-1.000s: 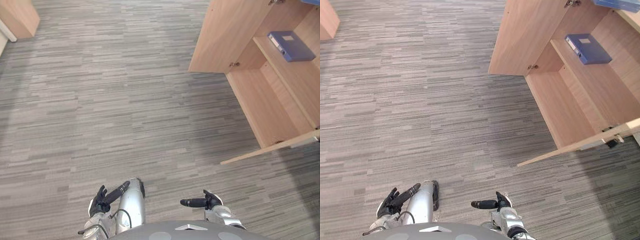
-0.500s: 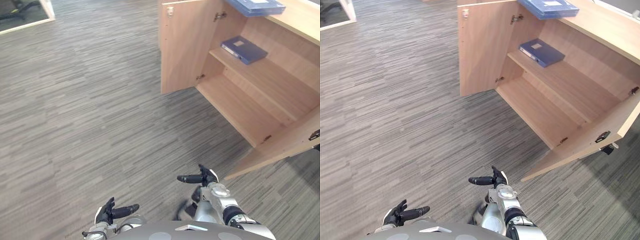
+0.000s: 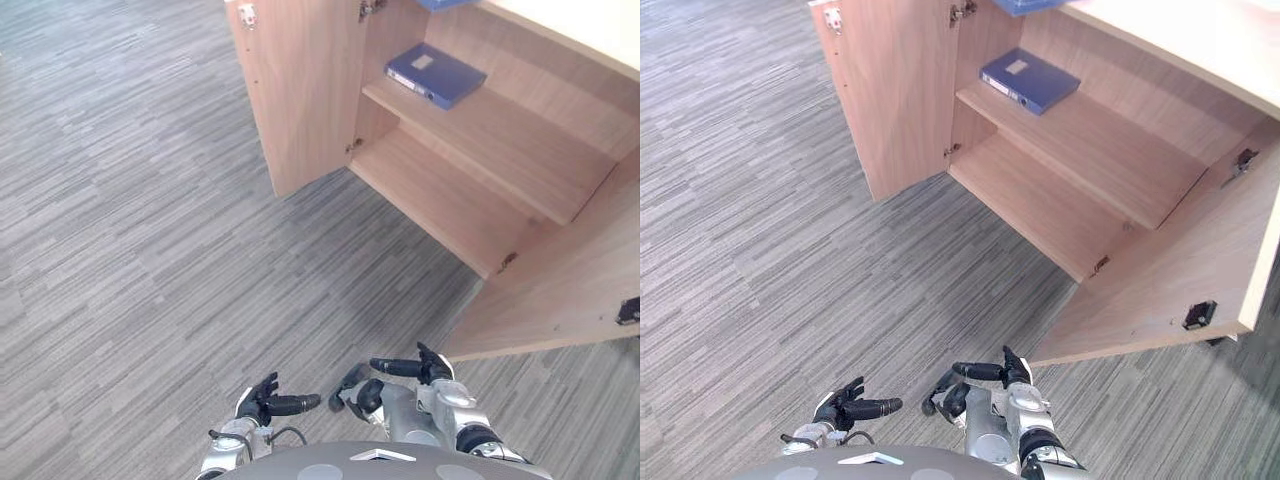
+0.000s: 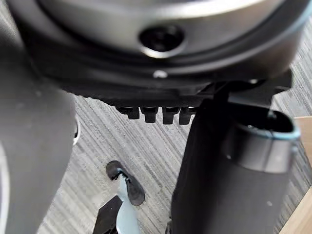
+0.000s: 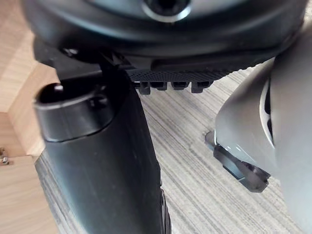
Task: Walk over to the cabinet, pick up the folder, carry it to the office cabinet, place the folder inside the office cabinet, then close the office cabinet door
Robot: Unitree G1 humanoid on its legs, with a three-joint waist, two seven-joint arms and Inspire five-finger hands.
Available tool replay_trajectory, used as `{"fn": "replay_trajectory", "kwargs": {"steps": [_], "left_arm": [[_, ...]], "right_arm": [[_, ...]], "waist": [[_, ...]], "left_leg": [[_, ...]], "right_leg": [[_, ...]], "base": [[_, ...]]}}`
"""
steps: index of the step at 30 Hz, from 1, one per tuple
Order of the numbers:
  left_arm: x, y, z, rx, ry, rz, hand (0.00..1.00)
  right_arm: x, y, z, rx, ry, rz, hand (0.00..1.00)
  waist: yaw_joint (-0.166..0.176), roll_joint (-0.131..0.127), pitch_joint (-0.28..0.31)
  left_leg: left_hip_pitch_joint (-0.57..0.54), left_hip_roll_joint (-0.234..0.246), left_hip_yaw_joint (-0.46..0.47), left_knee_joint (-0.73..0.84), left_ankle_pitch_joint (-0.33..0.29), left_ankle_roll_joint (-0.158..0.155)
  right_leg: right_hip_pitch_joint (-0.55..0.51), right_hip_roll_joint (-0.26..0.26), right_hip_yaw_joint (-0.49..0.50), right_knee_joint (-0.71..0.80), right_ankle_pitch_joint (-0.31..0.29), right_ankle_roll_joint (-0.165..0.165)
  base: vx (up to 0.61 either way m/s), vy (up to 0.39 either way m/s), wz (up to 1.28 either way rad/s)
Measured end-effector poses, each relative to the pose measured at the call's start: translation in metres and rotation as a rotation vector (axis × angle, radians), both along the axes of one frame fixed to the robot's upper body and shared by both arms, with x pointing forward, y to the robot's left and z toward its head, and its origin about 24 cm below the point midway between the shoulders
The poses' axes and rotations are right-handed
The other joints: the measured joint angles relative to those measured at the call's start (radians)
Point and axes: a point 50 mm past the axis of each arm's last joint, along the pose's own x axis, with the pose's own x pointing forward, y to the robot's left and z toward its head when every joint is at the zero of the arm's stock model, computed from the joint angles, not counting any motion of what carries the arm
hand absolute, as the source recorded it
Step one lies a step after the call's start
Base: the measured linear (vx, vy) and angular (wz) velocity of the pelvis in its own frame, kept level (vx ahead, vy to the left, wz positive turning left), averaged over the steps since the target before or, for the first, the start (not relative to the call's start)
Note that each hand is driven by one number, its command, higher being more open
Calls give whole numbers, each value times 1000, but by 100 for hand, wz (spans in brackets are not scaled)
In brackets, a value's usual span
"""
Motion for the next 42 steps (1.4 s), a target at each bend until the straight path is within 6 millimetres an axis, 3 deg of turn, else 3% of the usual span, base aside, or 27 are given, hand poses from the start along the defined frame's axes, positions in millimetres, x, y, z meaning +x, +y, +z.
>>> {"fn": "replay_trajectory", "kwargs": {"steps": [1, 3, 5, 8, 11, 13, 15, 17, 18, 19, 20, 21, 22, 24, 26, 27, 30, 32, 35, 36, 37, 38, 39, 40, 42], "left_arm": [[3, 1, 1, 9, -8, -3, 100], [7, 3, 3, 24, -29, 8, 100], [15, 6, 10, 45, -81, 20, 100], [21, 7, 16, 52, -143, 23, 100], [22, 8, 19, 57, -170, 35, 100], [22, 10, 20, 73, -179, 49, 100], [23, 12, 21, 84, -190, 61, 100], [22, 12, 21, 87, -187, 61, 100], [21, 13, 20, 89, -178, 61, 100], [21, 14, 20, 94, -179, 63, 100], [20, 21, 21, 119, -179, 67, 100], [19, 30, 21, 149, -174, 71, 100], [20, 35, 22, 162, -173, 76, 100], [21, 42, 24, 190, -180, 97, 100], [20, 45, 24, 201, -177, 92, 100], [19, 45, 23, 217, -170, 69, 100], [15, 42, 20, 230, -151, 27, 100], [14, 41, 20, 230, -146, 17, 100], [11, 38, 18, 235, -137, -5, 100], [9, 38, 17, 237, -131, -14, 100], [8, 36, 17, 232, -127, -23, 100], [6, 35, 16, 231, -124, -29, 100], [5, 32, 15, 230, -118, -46, 100], [4, 33, 14, 240, -110, -61, 100], [4, 31, 14, 236, -106, -68, 100]], "right_arm": [[-6, 1, -2, 5, 12, -5, 100], [-10, 1, -5, 3, 29, -10, 100], [-13, 5, -8, 8, 53, -12, 100], [-16, 6, -10, 4, 77, 3, 100], [-20, 4, -12, -10, 101, 25, 100], [-20, 4, -12, -12, 100, 24, 100], [-23, 2, -13, -17, 104, 17, 100], [-30, -3, -14, -24, 120, 6, 100], [-34, -5, -15, -29, 126, 2, 100], [-35, -5, -16, -28, 129, 3, 100], [-38, 3, -18, -5, 138, 6, 100], [-38, 11, -19, 18, 137, 12, 100], [-37, 14, -19, 27, 135, 15, 100], [-36, 18, -19, 37, 133, 17, 100], [-36, 19, -19, 37, 133, 17, 100], [-37, 19, -19, 36, 136, 14, 100], [-36, 18, -19, 37, 134, 16, 100], [-37, 18, -19, 37, 134, 15, 100], [-33, 18, -17, 32, 109, 16, 100], [-30, 17, -15, 30, 89, 18, 100], [-29, 17, -14, 26, 75, 20, 100], [-28, 16, -14, 23, 71, 21, 100], [-26, 17, -13, 24, 60, 24, 100], [-23, 17, -11, 27, 40, 31, 100], [-19, 18, -9, 28, 20, 44, 100]], "waist": [[3, 14, 3], [17, 17, 2], [32, -1, 7], [51, -7, 7], [51, -12, 11], [47, -29, 22], [41, -49, 34], [42, -52, 37], [43, -51, 40], [47, -51, 39], [54, -94, 43], [51, -127, 37], [51, -138, 35], [55, -142, 31], [58, -143, 25], [58, -138, 12], [63, -119, -11], [74, -119, -13], [76, -123, -17], [72, -130, -21], [62, -133, -22], [58, -132, -22], [49, -126, -20], [44, -127, -20], [42, -121, -18]], "left_leg": [[-45, 55, -18, 181, 86, 26], [-119, 127, -13, 427, 87, 28], [-218, 143, -6, 507, 60, 28], [-341, 142, 8, 378, 20, 28], [-398, 88, -136, 32, 25, 3], [-394, 48, -311, -220, 72, -32], [-389, 20, -408, -397, 140, -57], [-367, 0, -424, -507, 202, -89], [-347, -5, -425, -517, 291, -107], [-335, -17, -417, -509, 338, -107], [-338, -64, -415, -446, 343, -99], [-363, -91, -416, -382, 287, -97], [-385, -103, -420, -331, 251, -91], [-435, -126, -412, -177, 140, -62], [-435, -137, -391, -127, 98, -40], [-432, -157, -369, -105, 78, -9], [-404, -186, -351, -131, 69, 26], [-354, -196, -318, -182, 71, 34], [-238, -202, -273, -278, 73, 39], [-194, -214, -263, -308, 70, 45], [-147, -223, -253, -335, 67, 54], [-123, -222, -249, -350, 67, 59], [-82, -220, -240, -377, 61, 68], [-52, -211, -236, -390, 61, 68], [-18, -187, -233, -397, 61, 67]], "right_leg": [[58, 28, 28, -39, -9, 6], [134, 51, 75, -66, -22, 28], [202, 64, 145, -107, -21, 60], [249, 78, 235, -168, 1, 94], [298, 77, 339, -198, 18, 123], [330, 61, 403, -205, 15, 152], [348, 25, 447, -202, 5, 195], [368, -8, 477, -197, -6, 246], [388, -28, 495, -195, -16, 284], [400, -43, 506, -197, -18, 300], [426, -85, 527, -230, -12, 326], [431, -110, 535, -245, -8, 327], [431, -122, 536, -248, -1, 335], [439, -151, 539, -266, 24, 358], [449, -173, 559, -279, 44, 370], [448, -202, 579, -296, 69, 376], [401, -242, 618, -271, 141, 365], [358, -265, 644, -185, 156, 347], [237, -302, 674, 82, 208, 269], [195, -328, 672, 186, 246, 215], [172, -354, 661, 263, 302, 190], [159, -368, 653, 300, 327, 192], [126, -384, 625, 410, 279, 191], [86, -385, 562, 520, 140, 200], [58, -353, 435, 526, 26, 208]], "base": [[317, -56, -38], [315, -58, -61], [238, -32, -85], [164, 42, -90], [250, 156, -108], [242, 249, -88], [228, 333, -59], [301, 495, -40], [276, 462, -32], [284, 442, -48], [236, 313, -38], [285, 362, -33], [259, 324, -16], [260, 331, -26], [213, 245, -41], [293, 302, -55], [233, 225, -50], [191, 189, -50], [172, 136, -42], [205, 91, -21], [176, 71, -18], [227, 43, -19], [170, -23, -16], [170, -23, -15], [129, -79, -9]]}}
